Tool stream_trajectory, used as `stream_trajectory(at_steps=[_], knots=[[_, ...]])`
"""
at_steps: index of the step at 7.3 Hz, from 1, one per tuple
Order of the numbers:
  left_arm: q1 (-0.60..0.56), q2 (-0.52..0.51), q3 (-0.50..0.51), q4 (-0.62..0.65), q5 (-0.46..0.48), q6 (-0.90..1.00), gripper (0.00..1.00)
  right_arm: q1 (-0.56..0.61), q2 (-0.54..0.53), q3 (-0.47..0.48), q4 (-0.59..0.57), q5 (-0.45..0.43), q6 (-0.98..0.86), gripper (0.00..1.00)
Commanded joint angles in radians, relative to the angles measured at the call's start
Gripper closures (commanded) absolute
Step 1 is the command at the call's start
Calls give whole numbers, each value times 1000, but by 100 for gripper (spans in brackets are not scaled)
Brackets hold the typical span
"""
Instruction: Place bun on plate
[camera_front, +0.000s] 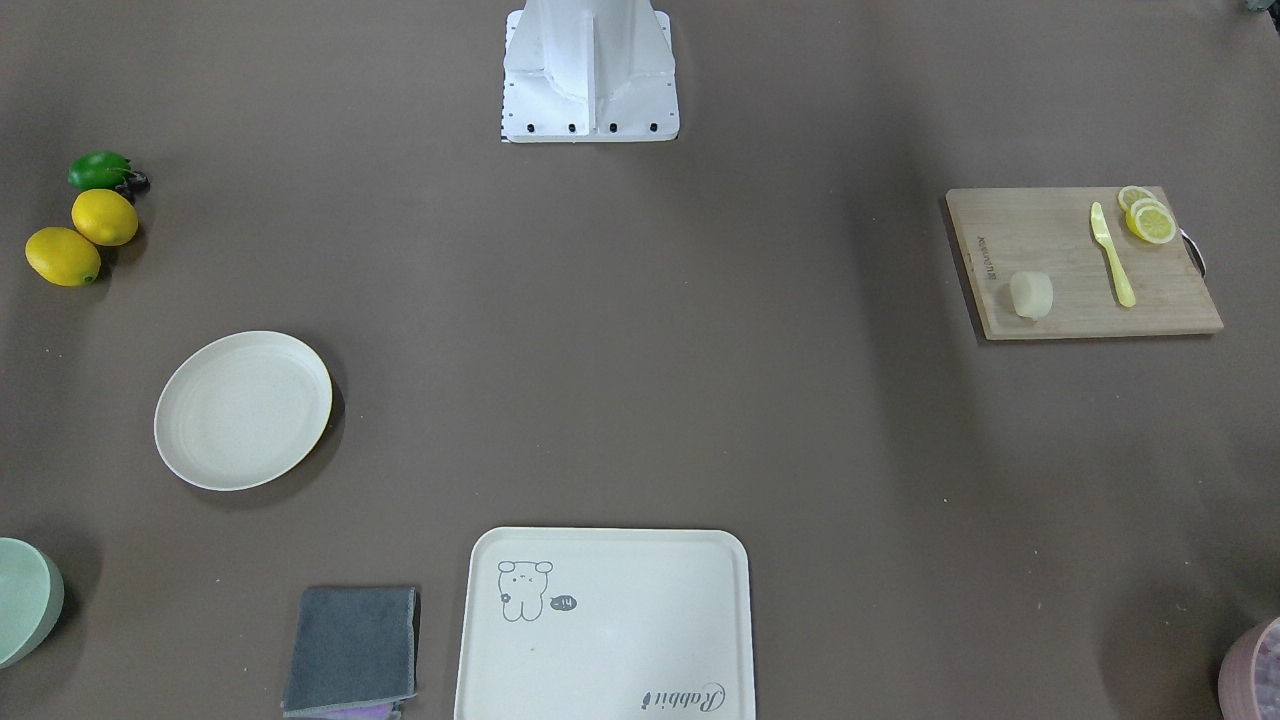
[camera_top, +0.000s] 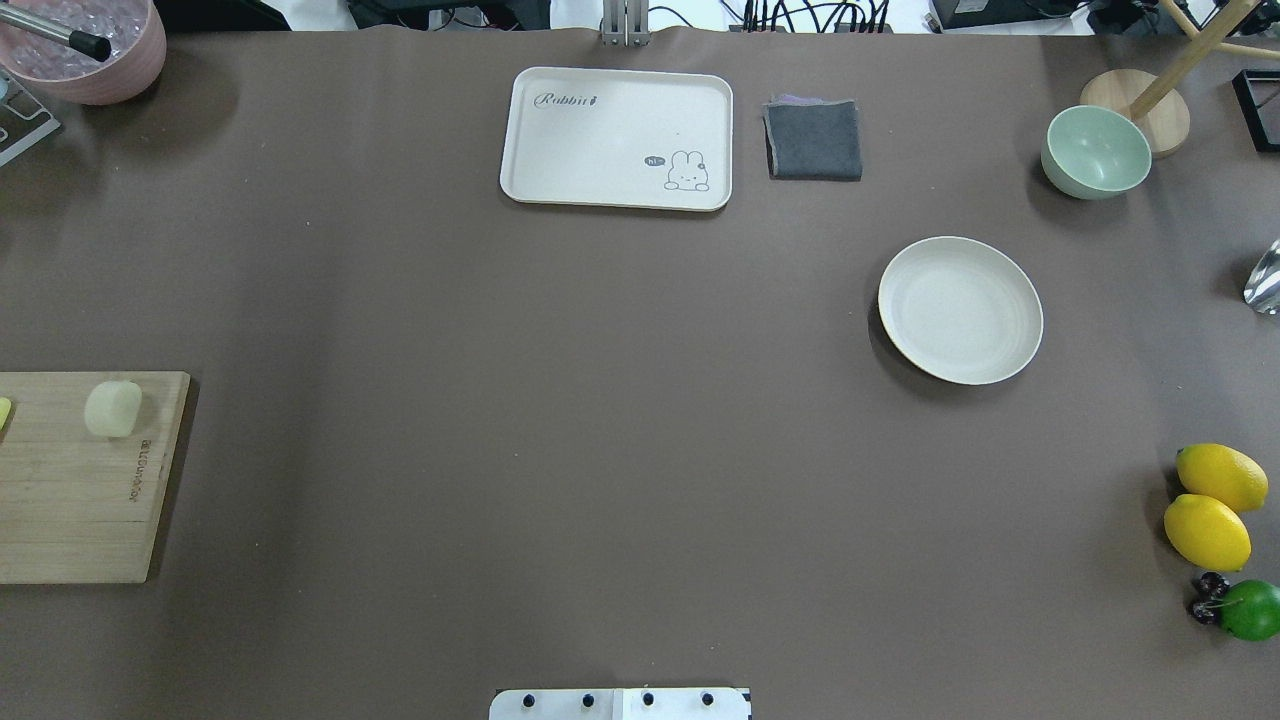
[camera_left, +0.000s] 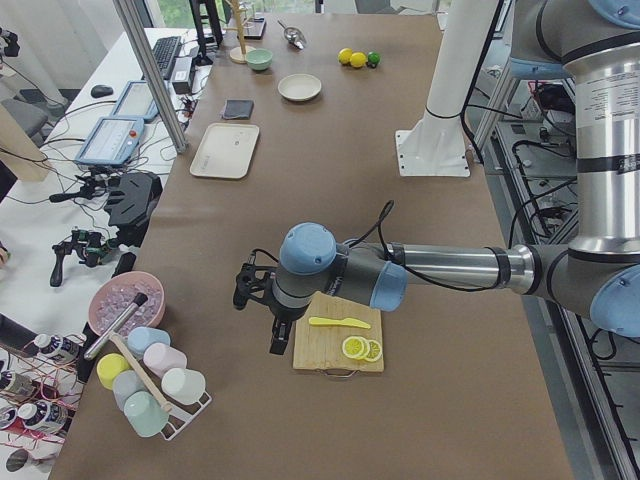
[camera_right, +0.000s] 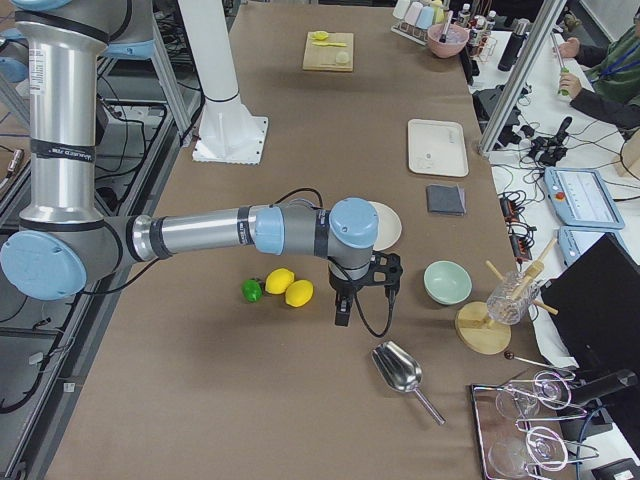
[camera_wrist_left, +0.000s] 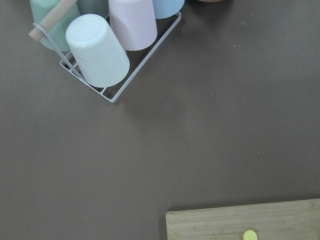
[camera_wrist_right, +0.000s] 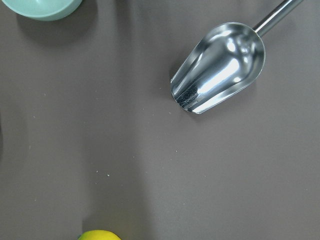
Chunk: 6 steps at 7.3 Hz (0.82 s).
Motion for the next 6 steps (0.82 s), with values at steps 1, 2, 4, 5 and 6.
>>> stream_trajectory(at_steps=[1,2,4,5,6], knots=[[1,0,0,0,-1,0,2,0,-6,-4,-2,-5,-1,0],[1,0,0,0,0,0,2,0,-6,-7,0,-13,-1,0],[1,0,-3,0,-1,0,2,2,-8,-9,0,-11,-1,0],[1,0,-3,0,-1,0,2,0,-10,-9,0,-11,-1,0],[1,0,-3,0,-3,-2,2,0,-16,-9,0,-11,-2,0]])
